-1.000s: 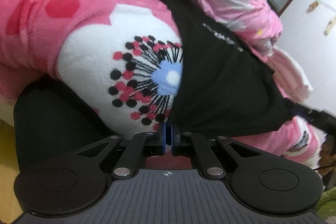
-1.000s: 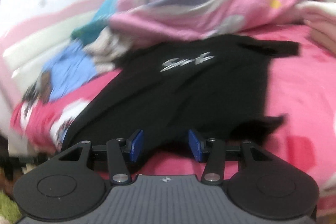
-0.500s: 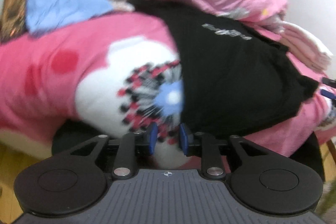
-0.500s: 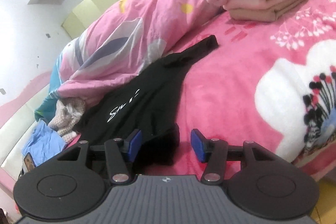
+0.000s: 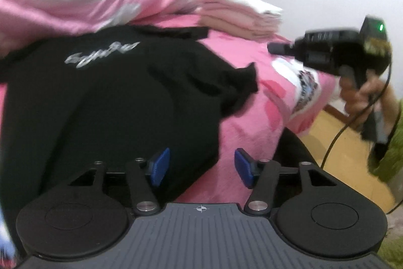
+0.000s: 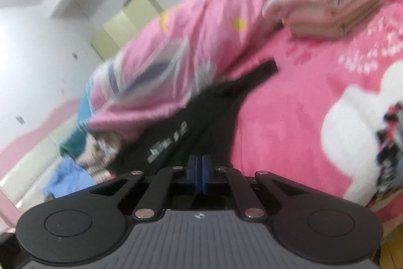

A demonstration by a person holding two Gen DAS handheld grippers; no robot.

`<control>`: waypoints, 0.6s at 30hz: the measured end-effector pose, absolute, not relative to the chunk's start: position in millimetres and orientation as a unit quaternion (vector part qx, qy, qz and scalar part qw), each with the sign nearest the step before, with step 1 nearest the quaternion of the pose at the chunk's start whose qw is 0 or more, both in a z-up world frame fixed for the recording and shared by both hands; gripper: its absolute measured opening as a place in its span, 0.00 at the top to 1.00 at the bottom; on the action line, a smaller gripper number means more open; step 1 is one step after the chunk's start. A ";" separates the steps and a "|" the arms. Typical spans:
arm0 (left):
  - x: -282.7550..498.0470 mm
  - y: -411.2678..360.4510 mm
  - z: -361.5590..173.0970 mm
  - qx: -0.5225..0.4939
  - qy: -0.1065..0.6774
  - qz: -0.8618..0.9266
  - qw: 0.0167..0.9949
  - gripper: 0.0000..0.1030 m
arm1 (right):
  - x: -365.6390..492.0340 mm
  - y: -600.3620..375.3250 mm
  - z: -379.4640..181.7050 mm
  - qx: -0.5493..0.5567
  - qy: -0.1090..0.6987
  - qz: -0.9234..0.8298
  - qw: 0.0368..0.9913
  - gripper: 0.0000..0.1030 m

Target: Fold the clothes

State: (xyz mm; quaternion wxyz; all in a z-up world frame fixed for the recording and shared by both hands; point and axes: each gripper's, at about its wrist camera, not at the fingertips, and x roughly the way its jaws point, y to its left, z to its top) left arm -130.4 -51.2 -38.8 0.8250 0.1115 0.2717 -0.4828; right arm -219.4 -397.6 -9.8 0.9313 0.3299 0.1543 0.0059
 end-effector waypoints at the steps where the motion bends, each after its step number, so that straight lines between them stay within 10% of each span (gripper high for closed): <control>1: -131.8 -55.1 -39.7 0.119 0.264 -0.483 0.826 0.40 | -227.3 -399.1 -5.9 0.330 0.141 0.008 0.933 0.97; 7: -114.6 -58.7 -40.0 0.090 0.290 -0.471 0.828 0.40 | -240.1 -413.8 2.0 0.326 0.155 0.008 0.932 0.93; 11: -97.8 -54.3 -37.1 0.052 0.309 -0.450 0.836 0.40 | -201.2 -435.2 10.4 0.327 0.185 0.000 0.927 0.51; 18: -86.7 -53.1 -40.8 0.023 0.312 -0.418 0.853 0.40 | -55.1 -492.0 7.3 0.343 0.287 -0.009 0.894 0.47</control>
